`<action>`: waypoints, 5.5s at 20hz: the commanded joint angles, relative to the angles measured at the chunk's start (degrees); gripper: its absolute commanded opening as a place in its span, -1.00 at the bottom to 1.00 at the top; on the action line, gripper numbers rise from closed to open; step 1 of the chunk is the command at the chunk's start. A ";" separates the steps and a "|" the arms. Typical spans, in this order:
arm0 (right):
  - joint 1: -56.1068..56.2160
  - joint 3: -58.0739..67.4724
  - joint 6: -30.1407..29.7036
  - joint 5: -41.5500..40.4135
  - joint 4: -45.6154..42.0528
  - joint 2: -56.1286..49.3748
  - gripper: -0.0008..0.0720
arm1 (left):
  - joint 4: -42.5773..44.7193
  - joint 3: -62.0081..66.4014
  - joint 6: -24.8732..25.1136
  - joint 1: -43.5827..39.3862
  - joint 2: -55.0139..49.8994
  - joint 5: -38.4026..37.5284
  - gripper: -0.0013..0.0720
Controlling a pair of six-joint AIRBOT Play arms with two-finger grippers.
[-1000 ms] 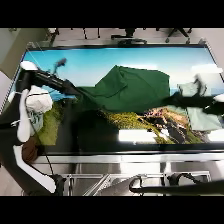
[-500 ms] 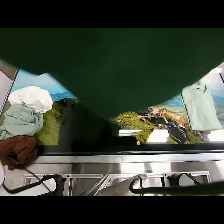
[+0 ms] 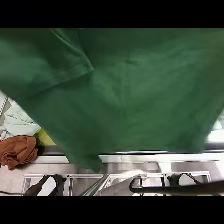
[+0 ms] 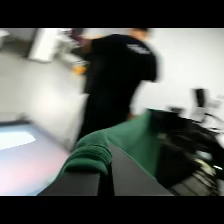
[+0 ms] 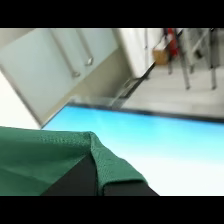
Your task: Fold the shirts.
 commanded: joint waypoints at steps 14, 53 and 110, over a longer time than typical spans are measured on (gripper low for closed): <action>17.46 -20.39 -21.24 -15.69 9.40 -50.69 -0.92 | 37.48 10.14 -1.03 -24.68 -60.37 25.11 -0.92; 20.17 -17.75 -13.03 -15.32 -16.37 -48.19 -0.40 | 57.77 17.09 -2.93 -21.18 -64.19 8.85 -0.03; 15.93 -49.33 -13.09 -15.10 -19.78 -14.91 -0.91 | 38.75 -36.02 -2.01 -15.41 -16.33 2.60 -0.92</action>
